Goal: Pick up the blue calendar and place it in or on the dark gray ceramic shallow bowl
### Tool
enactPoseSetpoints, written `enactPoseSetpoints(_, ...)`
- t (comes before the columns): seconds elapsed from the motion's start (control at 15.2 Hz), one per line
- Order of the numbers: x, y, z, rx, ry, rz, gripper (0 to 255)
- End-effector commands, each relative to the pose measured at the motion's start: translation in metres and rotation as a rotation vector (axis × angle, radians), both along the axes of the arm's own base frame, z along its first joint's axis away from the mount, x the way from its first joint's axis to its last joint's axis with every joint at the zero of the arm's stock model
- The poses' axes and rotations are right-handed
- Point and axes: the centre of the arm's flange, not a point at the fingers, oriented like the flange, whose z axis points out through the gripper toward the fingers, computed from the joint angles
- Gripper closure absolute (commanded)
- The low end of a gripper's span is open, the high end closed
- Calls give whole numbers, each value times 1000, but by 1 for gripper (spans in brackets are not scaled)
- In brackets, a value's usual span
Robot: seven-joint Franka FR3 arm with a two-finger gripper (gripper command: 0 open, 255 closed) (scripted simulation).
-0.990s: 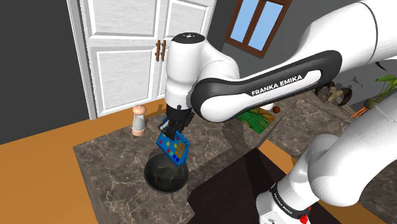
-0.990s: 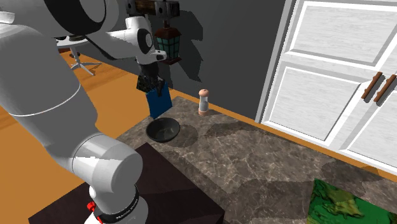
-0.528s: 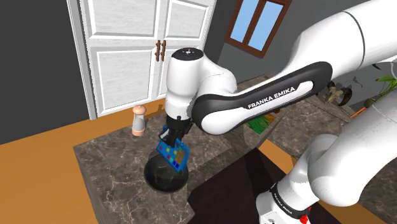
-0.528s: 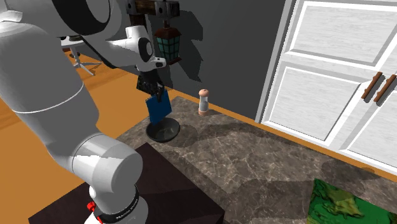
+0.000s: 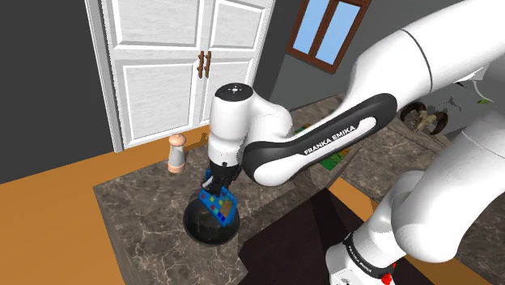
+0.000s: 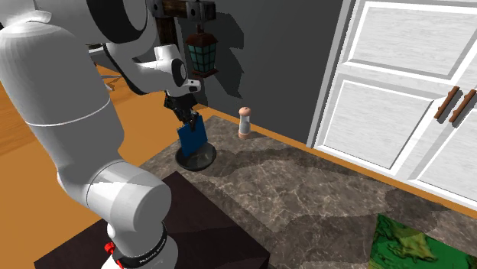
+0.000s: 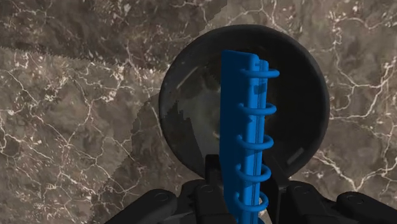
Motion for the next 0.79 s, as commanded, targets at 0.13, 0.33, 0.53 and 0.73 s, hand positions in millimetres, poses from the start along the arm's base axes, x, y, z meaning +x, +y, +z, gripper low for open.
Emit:
enactPoseSetpoints(0.13,0,1,-20,1,-1,0,255)
enactPoseSetpoints(0.33,0,1,-36,1,-1,0,255)
enactPoseSetpoints(0.53,0,1,-39,1,-1,0,255)
enactPoseSetpoints(0.73,0,1,-39,1,-1,0,255)
